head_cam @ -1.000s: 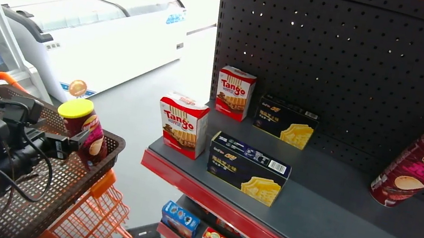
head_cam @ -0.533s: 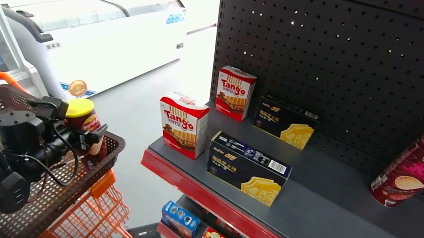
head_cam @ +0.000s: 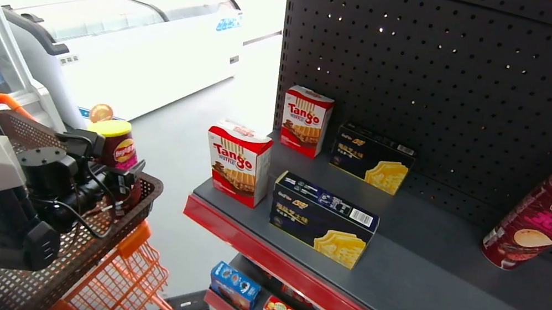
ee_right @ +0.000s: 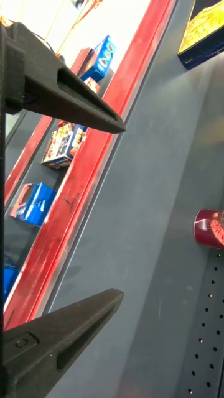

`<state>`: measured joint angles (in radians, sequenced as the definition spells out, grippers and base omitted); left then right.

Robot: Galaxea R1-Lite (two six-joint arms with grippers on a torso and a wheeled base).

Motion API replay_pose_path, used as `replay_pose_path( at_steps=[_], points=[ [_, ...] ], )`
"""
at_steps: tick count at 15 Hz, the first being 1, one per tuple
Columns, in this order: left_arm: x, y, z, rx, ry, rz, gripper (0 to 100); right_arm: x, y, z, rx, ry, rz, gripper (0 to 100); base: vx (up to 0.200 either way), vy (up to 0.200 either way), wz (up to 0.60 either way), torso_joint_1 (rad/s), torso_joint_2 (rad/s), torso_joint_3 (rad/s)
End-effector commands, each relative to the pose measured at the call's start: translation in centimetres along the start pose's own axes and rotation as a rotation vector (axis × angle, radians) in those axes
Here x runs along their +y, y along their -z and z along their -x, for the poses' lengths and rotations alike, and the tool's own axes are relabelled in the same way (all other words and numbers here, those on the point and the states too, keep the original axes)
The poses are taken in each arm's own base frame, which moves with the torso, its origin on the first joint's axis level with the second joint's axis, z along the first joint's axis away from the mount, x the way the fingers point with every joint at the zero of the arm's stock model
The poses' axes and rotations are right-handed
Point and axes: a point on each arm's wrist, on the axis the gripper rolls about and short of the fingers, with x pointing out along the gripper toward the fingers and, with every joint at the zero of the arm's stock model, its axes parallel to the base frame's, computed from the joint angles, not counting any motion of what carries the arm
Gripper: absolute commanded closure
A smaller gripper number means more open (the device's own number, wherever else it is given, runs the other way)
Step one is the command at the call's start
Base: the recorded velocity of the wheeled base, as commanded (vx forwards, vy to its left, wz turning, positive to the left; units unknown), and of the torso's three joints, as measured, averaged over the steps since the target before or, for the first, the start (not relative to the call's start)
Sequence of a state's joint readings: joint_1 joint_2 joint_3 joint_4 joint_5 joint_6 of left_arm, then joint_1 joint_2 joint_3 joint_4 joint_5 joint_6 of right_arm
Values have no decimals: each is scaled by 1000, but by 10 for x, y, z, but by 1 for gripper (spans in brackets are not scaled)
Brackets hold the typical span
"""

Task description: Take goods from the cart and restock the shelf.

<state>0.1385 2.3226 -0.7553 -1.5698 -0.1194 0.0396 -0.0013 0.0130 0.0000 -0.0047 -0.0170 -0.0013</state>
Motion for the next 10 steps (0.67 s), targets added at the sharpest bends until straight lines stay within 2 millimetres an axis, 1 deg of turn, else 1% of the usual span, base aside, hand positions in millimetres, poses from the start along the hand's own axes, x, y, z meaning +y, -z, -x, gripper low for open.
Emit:
replay_pose_path(
  at_steps=[1,3,5,6,9,10],
  points=[
    [-1,-4,-1,-16,8,-2,100,0,0,0,-1,0,0,0,0,0,0,0,0,0],
    [-5,-22,1,-62,41,-10,100,0,0,0,-1,-1,0,0,0,0,0,0,0,0],
    [-15,-46,7,-72,52,-37,100,0,0,0,1,0,0,0,0,0,0,0,0,0],
    [-16,-57,12,-74,46,-44,100,0,0,0,-1,-1,0,0,0,0,0,0,0,0],
    [-22,-111,28,-139,68,-40,100,0,0,0,-1,0,0,0,0,0,0,0,0,0],
    [-23,-124,31,-170,71,-41,100,0,0,0,-1,0,0,0,0,0,0,0,0,0]
  ],
)
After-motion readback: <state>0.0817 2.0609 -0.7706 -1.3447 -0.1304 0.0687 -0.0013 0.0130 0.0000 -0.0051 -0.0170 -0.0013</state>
